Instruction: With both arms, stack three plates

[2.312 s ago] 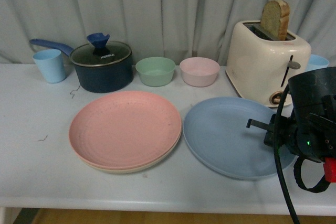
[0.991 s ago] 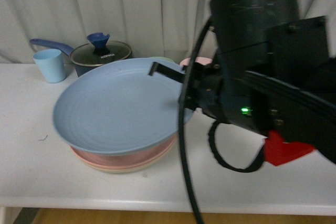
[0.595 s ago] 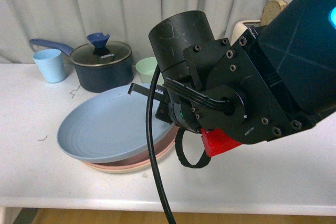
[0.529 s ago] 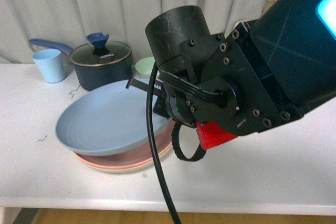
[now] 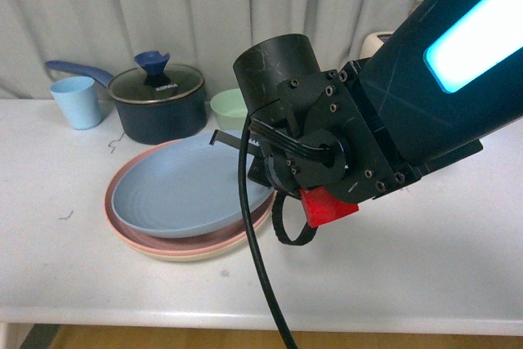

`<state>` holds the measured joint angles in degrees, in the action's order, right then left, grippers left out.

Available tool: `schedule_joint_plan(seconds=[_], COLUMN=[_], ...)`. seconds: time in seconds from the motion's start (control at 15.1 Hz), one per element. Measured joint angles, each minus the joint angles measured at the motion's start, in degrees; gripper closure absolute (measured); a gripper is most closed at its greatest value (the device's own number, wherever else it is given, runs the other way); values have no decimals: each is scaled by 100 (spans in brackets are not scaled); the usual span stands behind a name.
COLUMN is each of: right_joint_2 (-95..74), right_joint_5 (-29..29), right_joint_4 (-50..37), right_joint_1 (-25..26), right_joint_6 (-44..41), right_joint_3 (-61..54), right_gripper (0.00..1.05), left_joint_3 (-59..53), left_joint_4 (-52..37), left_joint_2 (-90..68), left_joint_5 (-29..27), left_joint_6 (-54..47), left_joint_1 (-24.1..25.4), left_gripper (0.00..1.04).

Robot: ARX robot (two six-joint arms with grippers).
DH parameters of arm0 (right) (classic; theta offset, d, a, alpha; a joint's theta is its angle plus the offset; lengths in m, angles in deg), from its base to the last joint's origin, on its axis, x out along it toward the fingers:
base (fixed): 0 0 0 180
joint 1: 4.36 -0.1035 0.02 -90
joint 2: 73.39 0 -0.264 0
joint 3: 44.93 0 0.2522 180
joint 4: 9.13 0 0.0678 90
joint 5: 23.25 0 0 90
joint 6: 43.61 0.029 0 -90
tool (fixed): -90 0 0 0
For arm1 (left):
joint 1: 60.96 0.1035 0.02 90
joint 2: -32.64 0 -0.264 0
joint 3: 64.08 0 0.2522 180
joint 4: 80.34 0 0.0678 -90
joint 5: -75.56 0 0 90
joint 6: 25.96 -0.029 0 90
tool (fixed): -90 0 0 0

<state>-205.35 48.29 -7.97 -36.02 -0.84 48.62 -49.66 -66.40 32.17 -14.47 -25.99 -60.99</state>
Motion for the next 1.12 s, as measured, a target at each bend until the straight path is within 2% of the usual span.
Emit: schedule_joint_plan(seconds=[0.07, 0.26, 0.59, 0.73, 0.86, 0.92, 0.99, 1.06, 1.12], right_joint_2=[-9, 72, 1596, 2653, 3672, 4146, 4892, 5661, 6450], right_joint_5=[35, 232, 857, 1239, 1591, 826, 203, 232, 570], right_joint_4=[-26, -162, -846, -1106, -1239, -2415, -2968, -2745, -2402], right_joint_1=[17, 17, 57, 184, 520, 640, 922, 1410, 2017], right_joint_6=[-7, 11, 127, 184, 254, -396, -1427, -2435, -3228], right_joint_3=[2, -87, -1427, -2253, -2938, -3499, -4170, -4675, -5134], right_gripper=[97, 63, 6, 7, 6, 15, 28, 39, 52], left_joint_3=[0, 0, 0, 0, 0, 0, 0, 0, 0], left_joint_4=[0, 0, 0, -2, 0, 0, 0, 2, 2], left_joint_2=[0, 0, 0, 0, 0, 0, 0, 0, 0], left_joint_5=[0, 0, 0, -2, 0, 0, 0, -2, -2], left_joint_6=[0, 0, 0, 0, 0, 0, 2, 0, 2], left_joint_1=[0, 0, 0, 0, 0, 0, 0, 0, 0], left_gripper=[7, 7, 7, 7, 7, 7, 7, 7, 7])
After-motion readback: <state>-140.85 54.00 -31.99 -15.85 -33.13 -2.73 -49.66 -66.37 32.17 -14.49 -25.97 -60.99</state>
